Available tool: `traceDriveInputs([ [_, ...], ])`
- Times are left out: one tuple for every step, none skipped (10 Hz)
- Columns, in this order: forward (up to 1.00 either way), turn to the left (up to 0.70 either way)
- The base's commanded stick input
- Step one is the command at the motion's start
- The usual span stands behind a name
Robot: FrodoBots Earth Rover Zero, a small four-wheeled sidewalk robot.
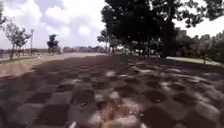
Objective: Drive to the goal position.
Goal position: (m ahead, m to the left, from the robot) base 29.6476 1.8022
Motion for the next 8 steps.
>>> traceDriveInputs([
  [0.70, 0.00],
  [0.70, 0.00],
  [0.70, 0.03],
  [0.70, 0.09],
  [0.70, 0.29],
  [0.70, 0.35],
  [0.70, 0.35],
  [0.70, 0.35],
])
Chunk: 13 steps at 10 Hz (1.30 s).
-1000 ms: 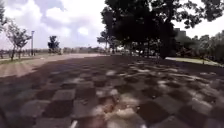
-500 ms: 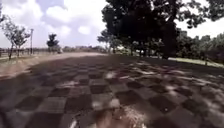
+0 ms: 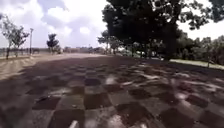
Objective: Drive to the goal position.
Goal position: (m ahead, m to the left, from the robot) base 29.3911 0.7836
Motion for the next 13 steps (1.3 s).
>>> traceDriveInputs([
  [0.70, 0.17],
  [0.70, 0.01],
  [0.70, 0.00],
  [0.70, 0.00],
  [0.70, 0.00],
  [0.70, 0.00],
  [0.70, 0.02],
  [0.70, 0.02],
  [0.70, 0.02],
  [0.70, 0.03],
  [0.70, 0.04],
  [0.70, 0.09],
  [0.70, 0.10],
])
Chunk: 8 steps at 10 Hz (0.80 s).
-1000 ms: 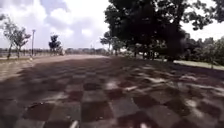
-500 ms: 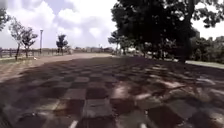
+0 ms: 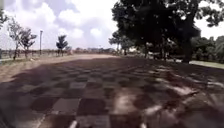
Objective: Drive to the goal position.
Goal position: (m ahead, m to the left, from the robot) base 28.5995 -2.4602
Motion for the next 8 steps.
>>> traceDriveInputs([
  [0.70, 0.12],
  [0.70, 0.23],
  [0.70, 0.32],
  [0.70, 0.24],
  [0.70, 0.04],
  [0.70, 0.00],
  [0.70, 0.00],
  [0.70, 0.00],
])
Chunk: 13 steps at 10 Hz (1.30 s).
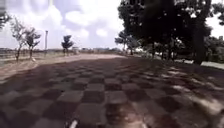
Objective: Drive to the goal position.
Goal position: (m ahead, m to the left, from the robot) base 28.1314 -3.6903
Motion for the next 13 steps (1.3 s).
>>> traceDriveInputs([
  [0.70, 0.00],
  [0.70, 0.00],
  [0.70, 0.00],
  [0.70, 0.00],
  [0.70, 0.00],
  [0.70, 0.00],
  [0.70, 0.00],
  [0.70, 0.00],
  [0.70, 0.00],
  [0.70, 0.00],
  [0.70, 0.00],
  [0.70, 0.00],
  [0.70, 0.00],
])
